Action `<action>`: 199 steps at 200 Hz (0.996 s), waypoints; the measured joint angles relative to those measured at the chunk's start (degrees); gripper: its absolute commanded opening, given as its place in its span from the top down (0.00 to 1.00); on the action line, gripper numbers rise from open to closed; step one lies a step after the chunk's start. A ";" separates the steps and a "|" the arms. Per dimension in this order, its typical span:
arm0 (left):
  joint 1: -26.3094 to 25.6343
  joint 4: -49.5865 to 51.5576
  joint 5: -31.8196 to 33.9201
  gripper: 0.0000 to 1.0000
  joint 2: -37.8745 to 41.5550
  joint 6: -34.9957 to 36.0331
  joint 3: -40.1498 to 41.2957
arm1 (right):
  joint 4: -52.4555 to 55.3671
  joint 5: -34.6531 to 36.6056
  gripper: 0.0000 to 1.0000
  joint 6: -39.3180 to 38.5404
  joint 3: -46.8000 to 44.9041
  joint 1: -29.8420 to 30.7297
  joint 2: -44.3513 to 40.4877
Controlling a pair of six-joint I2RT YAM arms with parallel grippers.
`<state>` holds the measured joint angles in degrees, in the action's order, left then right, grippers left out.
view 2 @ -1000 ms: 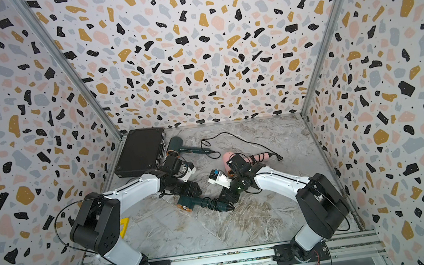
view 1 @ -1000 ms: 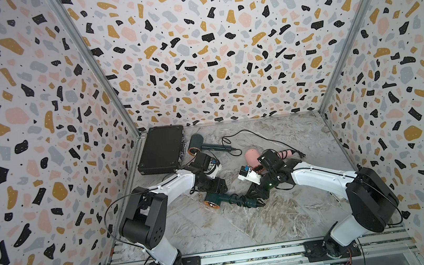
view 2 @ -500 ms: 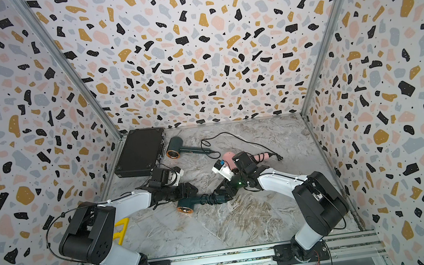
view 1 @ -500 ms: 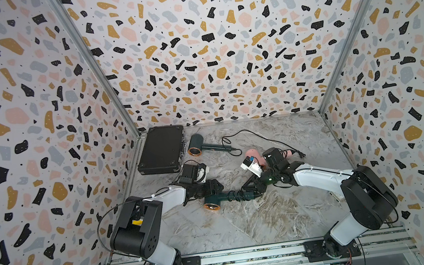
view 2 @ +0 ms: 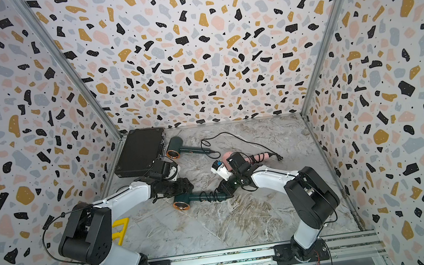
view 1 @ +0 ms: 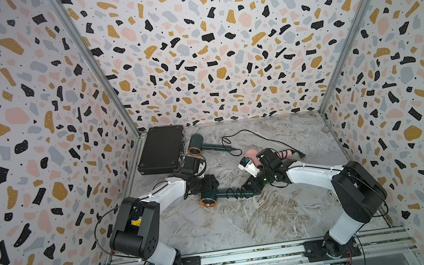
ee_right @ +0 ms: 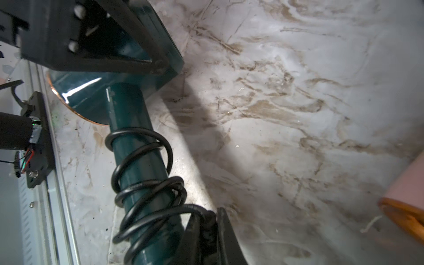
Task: Wrap the cord around the hair dryer
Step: Move the hair dryer to the center of the board.
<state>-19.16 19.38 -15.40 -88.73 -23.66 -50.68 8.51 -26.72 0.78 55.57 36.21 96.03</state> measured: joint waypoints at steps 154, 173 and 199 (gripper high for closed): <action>-0.59 -6.14 12.13 1.00 -11.72 -0.79 -10.58 | 11.17 21.31 1.00 -3.67 20.90 1.07 14.36; -0.59 -5.64 11.91 0.85 -14.91 0.52 -14.32 | 12.83 23.50 0.99 -4.24 23.52 0.76 15.93; -0.59 -5.20 11.13 0.55 -17.73 2.27 -17.38 | 14.60 24.57 0.86 -4.46 25.24 0.28 16.81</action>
<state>-19.75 14.17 -4.27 -106.45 -21.39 -68.05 23.11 -2.15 -3.68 80.82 36.49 112.84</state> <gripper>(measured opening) 0.728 0.137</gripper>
